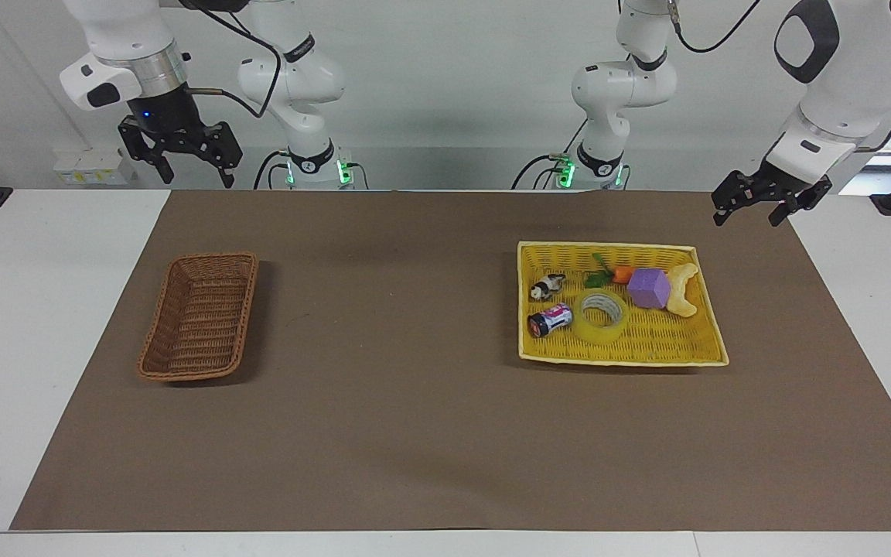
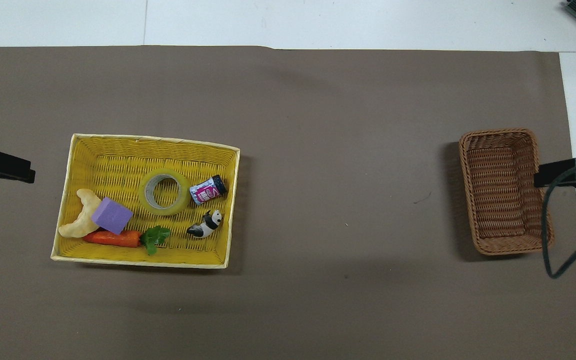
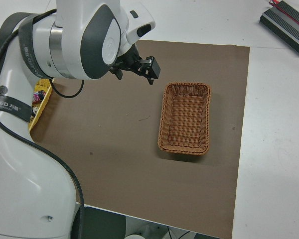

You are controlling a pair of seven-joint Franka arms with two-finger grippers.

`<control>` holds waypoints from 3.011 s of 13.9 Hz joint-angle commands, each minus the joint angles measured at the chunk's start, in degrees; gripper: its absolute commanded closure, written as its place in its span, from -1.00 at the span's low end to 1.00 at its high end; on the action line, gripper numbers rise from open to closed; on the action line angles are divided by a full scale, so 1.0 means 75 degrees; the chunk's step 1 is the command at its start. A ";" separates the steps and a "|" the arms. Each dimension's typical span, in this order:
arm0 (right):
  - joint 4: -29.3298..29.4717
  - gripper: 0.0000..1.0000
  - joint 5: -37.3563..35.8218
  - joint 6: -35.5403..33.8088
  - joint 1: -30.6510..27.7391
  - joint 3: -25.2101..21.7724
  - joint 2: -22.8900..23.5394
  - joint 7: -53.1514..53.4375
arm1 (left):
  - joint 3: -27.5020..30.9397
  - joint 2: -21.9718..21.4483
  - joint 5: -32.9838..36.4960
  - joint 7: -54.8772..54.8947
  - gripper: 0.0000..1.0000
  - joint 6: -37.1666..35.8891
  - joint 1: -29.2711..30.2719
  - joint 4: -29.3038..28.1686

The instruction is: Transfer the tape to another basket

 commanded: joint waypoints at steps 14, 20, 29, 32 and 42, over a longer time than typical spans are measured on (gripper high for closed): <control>0.0051 -1.00 0.0060 -0.0207 -0.0106 0.0050 -0.0060 -0.0136 | -0.0027 0.1092 0.0047 0.1180 -1.00 0.3659 -0.1098 -0.2398; -0.0205 -1.00 0.0447 -0.0302 -0.0165 0.0050 -0.0188 -0.0232 | -0.0027 0.1353 0.0047 0.0924 -1.00 0.5136 -0.1252 -0.3453; -0.0088 -1.00 0.0435 -0.0267 -0.0177 0.0050 -0.0106 -0.0185 | -0.0015 0.1388 0.0047 -0.0305 0.99 0.5632 -0.1602 -0.3842; -0.0088 -1.00 0.0435 -0.0267 -0.0177 0.0050 -0.0106 -0.0185 | -0.0015 0.1400 0.0047 -0.0283 1.00 0.5456 -0.1627 -0.3713; -0.0088 -1.00 0.0435 -0.0267 -0.0177 0.0050 -0.0106 -0.0185 | 0.0044 0.1224 0.0035 -0.0377 1.00 0.2164 -0.1334 -0.1230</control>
